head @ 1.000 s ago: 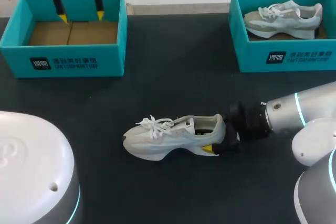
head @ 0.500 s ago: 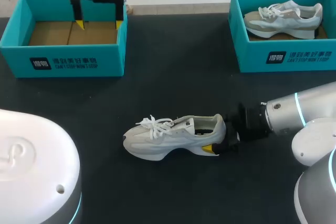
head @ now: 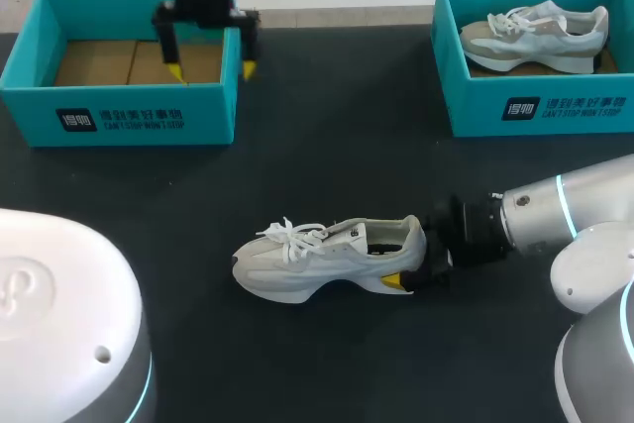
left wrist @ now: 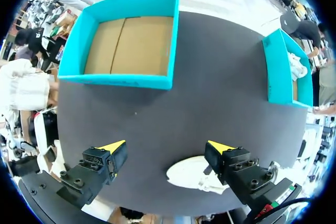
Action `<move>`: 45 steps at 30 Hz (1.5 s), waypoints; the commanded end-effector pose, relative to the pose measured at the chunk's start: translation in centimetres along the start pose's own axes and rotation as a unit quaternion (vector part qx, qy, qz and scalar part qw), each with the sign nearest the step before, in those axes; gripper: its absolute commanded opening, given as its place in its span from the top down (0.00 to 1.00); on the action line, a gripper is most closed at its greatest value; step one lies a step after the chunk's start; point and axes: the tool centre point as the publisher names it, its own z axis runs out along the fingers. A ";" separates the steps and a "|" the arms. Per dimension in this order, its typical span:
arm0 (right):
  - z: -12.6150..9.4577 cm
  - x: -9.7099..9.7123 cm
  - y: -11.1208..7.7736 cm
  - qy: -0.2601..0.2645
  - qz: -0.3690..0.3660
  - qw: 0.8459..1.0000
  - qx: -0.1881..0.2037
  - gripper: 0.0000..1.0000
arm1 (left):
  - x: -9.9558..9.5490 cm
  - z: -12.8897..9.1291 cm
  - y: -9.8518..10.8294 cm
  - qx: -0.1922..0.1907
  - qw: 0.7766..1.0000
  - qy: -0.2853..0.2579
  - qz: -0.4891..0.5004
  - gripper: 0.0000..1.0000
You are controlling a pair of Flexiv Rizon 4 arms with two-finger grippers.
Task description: Take the shoe out of the shoebox, open the shoe tongue, remove and reinsert the insole, then place the shoe into the shoebox
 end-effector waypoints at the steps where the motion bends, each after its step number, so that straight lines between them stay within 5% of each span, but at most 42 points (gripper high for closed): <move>1: 0.9 0.0 -0.2 -0.002 0.001 1.000 0.002 1.00 | 1.6 0.8 4.2 0.031 0.999 -0.009 -0.007 0.00; 10: 0.9 0.0 -0.2 -0.002 0.001 1.000 0.002 1.00 | 5.5 2.8 10.8 0.015 1.000 -0.009 -0.009 0.00; 21: 0.9 0.0 -0.2 -0.002 0.001 1.000 0.002 1.00 | 8.9 5.4 15.4 -0.017 1.000 -0.018 -0.007 0.00; 31: 0.9 0.0 -0.2 -0.002 0.001 1.000 0.002 1.00 | 12.5 7.3 18.2 -0.009 0.999 -0.037 0.036 0.00; 45: 0.9 0.0 -0.2 -0.002 0.001 1.000 0.002 1.00 | 15.1 10.7 18.5 -0.012 0.996 -0.067 0.058 0.00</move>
